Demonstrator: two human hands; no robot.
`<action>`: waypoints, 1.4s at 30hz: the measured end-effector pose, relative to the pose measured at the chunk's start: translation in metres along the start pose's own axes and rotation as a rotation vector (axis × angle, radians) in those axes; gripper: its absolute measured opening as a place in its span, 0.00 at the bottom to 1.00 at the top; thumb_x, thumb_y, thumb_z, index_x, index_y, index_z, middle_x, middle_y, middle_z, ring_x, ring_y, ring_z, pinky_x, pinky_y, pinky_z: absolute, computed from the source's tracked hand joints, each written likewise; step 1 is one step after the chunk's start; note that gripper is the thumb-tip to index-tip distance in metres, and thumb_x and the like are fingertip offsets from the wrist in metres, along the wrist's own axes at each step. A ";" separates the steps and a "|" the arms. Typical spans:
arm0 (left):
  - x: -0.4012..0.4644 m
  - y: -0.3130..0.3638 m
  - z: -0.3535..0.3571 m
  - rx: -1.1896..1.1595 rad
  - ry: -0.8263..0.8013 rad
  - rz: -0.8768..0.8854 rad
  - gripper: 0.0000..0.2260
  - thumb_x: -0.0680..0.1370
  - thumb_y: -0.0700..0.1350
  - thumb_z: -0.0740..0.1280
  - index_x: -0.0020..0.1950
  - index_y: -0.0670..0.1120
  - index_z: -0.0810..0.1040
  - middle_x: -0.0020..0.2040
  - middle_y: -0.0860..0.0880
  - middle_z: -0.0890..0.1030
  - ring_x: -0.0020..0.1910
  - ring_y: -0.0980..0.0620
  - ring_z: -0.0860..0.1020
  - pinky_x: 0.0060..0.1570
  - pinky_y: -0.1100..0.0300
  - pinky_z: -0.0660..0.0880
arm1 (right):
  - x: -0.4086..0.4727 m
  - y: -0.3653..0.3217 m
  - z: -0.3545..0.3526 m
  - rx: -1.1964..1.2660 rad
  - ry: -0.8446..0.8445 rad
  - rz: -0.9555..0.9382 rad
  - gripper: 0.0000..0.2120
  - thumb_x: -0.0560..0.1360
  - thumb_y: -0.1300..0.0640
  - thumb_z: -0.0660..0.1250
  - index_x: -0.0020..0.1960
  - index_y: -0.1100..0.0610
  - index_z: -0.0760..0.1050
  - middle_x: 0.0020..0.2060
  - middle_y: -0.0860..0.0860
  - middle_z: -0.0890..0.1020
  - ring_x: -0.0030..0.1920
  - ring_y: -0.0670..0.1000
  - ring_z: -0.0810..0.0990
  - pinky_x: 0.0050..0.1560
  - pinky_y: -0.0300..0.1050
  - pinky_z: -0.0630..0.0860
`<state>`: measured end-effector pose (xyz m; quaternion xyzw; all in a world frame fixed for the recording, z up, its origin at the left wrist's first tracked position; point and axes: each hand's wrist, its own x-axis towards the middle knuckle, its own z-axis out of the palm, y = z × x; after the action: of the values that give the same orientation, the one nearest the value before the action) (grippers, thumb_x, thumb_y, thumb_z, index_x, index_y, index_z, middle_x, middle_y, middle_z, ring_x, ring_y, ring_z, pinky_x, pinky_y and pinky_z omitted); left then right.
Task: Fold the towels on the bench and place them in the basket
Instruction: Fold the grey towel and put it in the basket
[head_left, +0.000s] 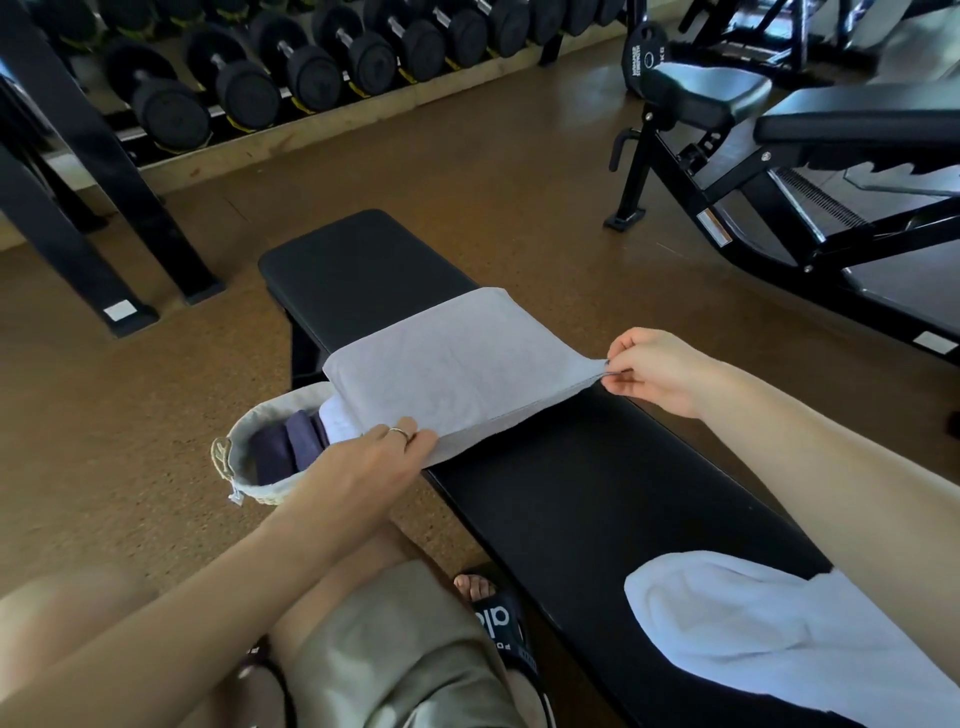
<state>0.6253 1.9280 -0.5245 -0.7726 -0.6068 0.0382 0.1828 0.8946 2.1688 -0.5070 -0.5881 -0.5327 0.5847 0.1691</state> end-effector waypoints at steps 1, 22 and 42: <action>-0.002 -0.005 -0.001 0.006 0.017 0.018 0.20 0.63 0.27 0.65 0.46 0.46 0.66 0.36 0.47 0.70 0.27 0.48 0.72 0.21 0.56 0.60 | -0.001 -0.002 0.001 0.008 0.004 -0.025 0.08 0.79 0.71 0.66 0.57 0.63 0.77 0.55 0.63 0.80 0.51 0.56 0.84 0.51 0.47 0.84; -0.013 -0.055 0.019 -0.471 0.020 -0.127 0.13 0.70 0.35 0.66 0.52 0.47 0.75 0.35 0.53 0.71 0.32 0.48 0.73 0.28 0.53 0.72 | -0.008 -0.006 0.031 -0.647 0.312 -0.719 0.04 0.80 0.62 0.68 0.48 0.54 0.78 0.46 0.50 0.77 0.44 0.47 0.76 0.43 0.35 0.70; -0.011 -0.064 0.024 -0.660 -0.018 -0.159 0.08 0.71 0.40 0.60 0.44 0.50 0.77 0.39 0.55 0.74 0.36 0.50 0.73 0.34 0.48 0.74 | 0.006 -0.021 0.034 -0.808 0.269 -0.856 0.09 0.76 0.69 0.64 0.46 0.55 0.74 0.39 0.48 0.78 0.37 0.53 0.77 0.41 0.54 0.79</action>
<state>0.5565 1.9360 -0.5279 -0.7400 -0.6464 -0.1677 -0.0802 0.8548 2.1671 -0.5017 -0.4077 -0.8760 0.1364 0.2185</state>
